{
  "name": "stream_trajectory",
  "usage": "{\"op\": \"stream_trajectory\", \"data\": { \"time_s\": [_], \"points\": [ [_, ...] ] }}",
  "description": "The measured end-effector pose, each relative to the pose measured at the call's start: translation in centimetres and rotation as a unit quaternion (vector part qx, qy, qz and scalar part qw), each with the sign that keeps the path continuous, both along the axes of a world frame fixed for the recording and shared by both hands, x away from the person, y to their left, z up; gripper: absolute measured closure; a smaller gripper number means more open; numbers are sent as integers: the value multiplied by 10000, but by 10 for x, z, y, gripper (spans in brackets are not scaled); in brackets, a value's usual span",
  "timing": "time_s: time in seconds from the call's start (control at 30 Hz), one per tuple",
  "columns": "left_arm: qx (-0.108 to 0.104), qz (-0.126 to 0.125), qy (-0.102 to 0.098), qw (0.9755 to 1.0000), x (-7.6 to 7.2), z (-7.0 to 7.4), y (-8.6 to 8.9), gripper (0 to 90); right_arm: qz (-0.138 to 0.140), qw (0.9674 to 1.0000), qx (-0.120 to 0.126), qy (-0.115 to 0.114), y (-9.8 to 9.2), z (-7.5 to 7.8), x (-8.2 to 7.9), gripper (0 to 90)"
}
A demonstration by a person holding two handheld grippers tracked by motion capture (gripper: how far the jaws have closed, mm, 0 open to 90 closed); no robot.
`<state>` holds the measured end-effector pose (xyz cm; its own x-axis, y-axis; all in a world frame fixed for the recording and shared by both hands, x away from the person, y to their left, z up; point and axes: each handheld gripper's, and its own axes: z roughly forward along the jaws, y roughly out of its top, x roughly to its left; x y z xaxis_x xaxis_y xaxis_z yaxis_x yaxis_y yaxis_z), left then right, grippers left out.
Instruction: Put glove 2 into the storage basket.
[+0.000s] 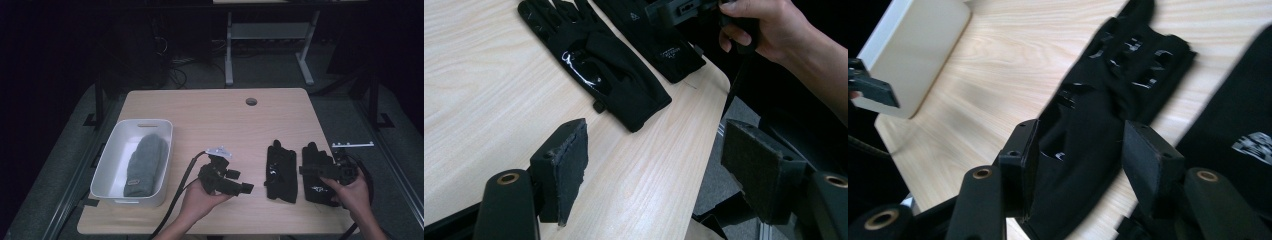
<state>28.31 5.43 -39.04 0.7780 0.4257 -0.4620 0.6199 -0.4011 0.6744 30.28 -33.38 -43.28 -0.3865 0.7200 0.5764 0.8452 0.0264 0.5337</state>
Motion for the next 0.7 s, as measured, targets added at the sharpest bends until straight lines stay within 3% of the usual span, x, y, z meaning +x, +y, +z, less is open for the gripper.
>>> {"op": "stream_trajectory", "data": {
  "time_s": [0.13,0.3,0.7],
  "points": [
    [-5,19,-1,10000,0,0,-1,256,-170,9998,-133,21,-7,-3,-3,479],
    [9,0,1,10000,-1,-3,-3,247,-292,9977,-604,-59,-15,-7,-6,477],
    [12,-18,40,10000,-2,-6,-6,246,-501,9936,-1013,-70,-31,-13,-8,475]
  ]
}}
